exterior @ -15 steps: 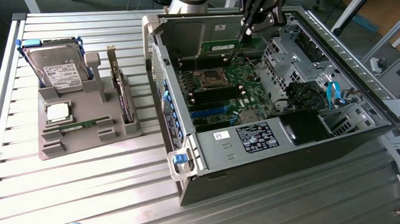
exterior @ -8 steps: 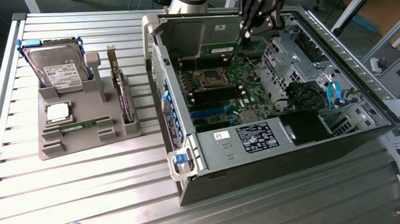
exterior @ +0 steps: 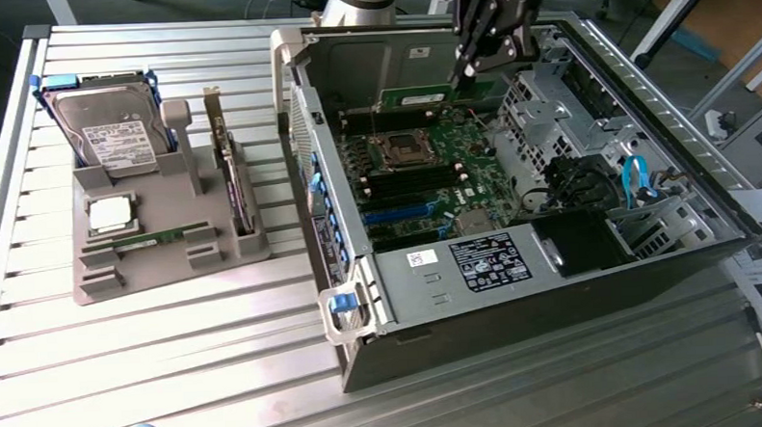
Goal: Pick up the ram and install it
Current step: 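Pick up the ram and move it above insertion slot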
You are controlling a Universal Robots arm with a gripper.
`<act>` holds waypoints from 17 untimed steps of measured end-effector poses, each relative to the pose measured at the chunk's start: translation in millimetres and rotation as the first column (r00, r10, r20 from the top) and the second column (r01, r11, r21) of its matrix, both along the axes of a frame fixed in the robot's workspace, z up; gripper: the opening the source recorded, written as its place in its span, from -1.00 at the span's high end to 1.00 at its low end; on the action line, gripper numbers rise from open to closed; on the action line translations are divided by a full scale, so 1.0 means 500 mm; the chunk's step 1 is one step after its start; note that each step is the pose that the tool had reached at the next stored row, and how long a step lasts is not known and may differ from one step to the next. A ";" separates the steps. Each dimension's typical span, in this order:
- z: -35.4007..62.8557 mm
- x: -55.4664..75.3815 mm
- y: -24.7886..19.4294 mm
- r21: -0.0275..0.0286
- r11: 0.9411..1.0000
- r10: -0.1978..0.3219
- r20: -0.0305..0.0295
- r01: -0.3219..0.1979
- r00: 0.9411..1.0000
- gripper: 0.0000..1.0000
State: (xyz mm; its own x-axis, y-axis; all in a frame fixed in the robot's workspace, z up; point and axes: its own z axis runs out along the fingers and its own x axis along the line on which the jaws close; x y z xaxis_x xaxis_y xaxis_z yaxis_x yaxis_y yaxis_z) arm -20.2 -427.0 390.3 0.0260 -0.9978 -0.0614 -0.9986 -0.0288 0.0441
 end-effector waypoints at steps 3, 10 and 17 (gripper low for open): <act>0.000 0.000 -0.0001 0.000 1.000 0.000 0.000 0.000 1.000 0.76; 0.000 0.011 -0.0001 0.000 1.000 0.000 0.000 0.000 1.000 0.76; 0.000 0.022 0.0000 0.000 1.000 0.000 0.000 0.000 1.000 0.76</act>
